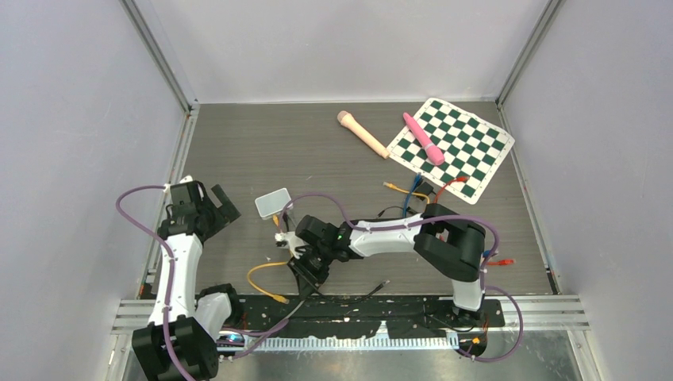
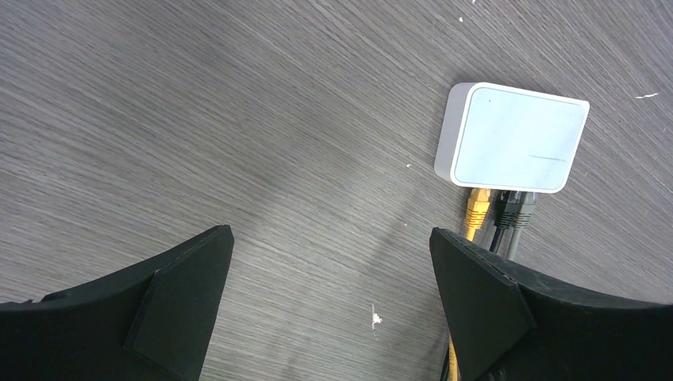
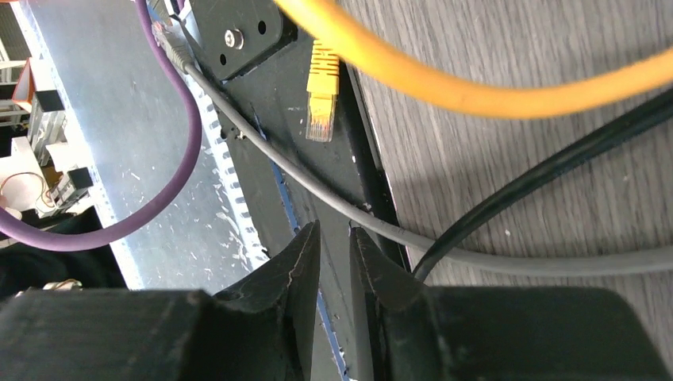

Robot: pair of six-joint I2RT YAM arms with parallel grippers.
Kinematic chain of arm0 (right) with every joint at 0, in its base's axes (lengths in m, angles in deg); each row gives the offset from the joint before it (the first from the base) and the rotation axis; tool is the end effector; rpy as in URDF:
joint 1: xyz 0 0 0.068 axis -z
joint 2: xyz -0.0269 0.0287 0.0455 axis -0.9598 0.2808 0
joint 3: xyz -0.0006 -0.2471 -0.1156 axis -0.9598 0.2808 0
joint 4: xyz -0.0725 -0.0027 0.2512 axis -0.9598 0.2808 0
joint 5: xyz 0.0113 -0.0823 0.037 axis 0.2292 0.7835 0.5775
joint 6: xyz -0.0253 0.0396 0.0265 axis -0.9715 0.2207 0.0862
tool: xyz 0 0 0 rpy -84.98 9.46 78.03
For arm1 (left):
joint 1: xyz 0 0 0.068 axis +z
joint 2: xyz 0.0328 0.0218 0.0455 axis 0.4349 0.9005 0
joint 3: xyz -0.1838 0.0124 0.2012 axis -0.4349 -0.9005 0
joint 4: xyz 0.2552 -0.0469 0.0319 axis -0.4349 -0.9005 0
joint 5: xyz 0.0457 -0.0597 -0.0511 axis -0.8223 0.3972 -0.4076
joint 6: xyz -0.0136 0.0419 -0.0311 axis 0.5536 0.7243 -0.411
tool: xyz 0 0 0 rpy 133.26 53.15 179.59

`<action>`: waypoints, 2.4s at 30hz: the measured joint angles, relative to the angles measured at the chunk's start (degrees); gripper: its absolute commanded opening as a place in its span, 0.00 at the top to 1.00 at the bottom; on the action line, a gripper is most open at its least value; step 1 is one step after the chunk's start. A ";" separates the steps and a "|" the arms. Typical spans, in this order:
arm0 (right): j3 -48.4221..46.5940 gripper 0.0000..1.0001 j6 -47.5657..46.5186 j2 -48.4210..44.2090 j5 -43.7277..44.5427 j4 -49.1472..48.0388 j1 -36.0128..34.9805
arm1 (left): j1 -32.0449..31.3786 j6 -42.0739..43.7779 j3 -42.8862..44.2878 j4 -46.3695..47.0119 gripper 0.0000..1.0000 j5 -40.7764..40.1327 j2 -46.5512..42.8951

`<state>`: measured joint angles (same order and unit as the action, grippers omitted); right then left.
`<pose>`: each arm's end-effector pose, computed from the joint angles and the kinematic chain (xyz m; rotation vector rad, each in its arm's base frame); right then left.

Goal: Pull the plug from the switch port
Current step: Move the switch port to the center of the board.

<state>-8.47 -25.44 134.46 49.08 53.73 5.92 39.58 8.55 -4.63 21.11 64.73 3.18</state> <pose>0.1252 0.3599 0.1508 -1.4169 2.4650 1.2686 0.1743 0.0419 0.2343 -0.8439 2.3463 -0.1235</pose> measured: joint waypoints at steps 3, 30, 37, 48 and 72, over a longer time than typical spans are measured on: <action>-1.51 0.73 -0.39 1.79 -0.70 0.04 0.00 | 0.00 -0.11 0.00 -0.15 0.00 -0.15 -0.24; 0.33 0.73 -2.91 3.02 0.85 0.81 -0.63 | 0.00 -0.09 -0.22 -0.28 0.00 0.11 0.35; 4.50 0.73 -3.76 -1.29 3.85 2.67 -0.61 | 0.00 -0.09 -0.63 -0.11 0.00 0.15 1.01; 9.90 0.66 -5.25 -9.81 3.87 6.29 -0.52 | 0.00 -0.39 -2.97 2.05 0.00 1.62 1.92; -16.79 0.34 -5.11 -6.69 1.66 8.59 6.71 | 0.00 -2.54 -6.84 5.75 0.00 6.36 -4.24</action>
<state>-25.26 -30.55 127.77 50.75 62.32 12.64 39.58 6.02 -11.48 26.86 71.09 -1.06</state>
